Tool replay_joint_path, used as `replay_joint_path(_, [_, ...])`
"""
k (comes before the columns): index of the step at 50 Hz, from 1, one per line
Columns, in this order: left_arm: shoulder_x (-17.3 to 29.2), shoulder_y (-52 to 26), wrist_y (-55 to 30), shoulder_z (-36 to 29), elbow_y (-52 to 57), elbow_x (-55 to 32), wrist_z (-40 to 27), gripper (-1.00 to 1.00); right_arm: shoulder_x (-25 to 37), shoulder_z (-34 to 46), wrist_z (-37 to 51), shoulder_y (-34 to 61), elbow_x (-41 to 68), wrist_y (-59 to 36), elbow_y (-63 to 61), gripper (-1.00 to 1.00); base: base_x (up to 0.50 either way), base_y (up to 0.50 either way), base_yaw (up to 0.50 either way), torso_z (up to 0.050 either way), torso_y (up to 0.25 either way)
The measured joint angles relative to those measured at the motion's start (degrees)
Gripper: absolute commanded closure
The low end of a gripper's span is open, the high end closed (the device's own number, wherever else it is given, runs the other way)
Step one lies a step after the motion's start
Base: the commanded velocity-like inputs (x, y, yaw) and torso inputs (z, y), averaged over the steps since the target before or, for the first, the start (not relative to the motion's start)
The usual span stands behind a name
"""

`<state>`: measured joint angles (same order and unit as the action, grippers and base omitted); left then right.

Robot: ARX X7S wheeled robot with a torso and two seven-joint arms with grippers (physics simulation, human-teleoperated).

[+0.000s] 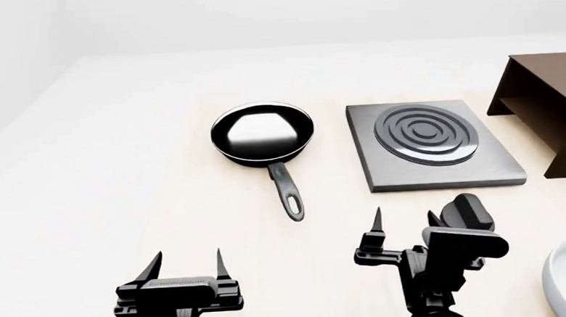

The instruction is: Turn on the stove.

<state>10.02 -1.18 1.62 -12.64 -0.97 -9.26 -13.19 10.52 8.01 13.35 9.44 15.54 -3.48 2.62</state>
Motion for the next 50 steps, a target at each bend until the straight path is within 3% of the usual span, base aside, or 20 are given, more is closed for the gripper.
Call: replay_joint_path(50, [1.09,-0.18,0.34,-1.31,-0.04,-1.07,-1.68,-1.0,-1.78,-4.37,0.83,9.07,4.28,6.49,20.8,-1.0,0.0,0.0,0.0,0.0,0.0])
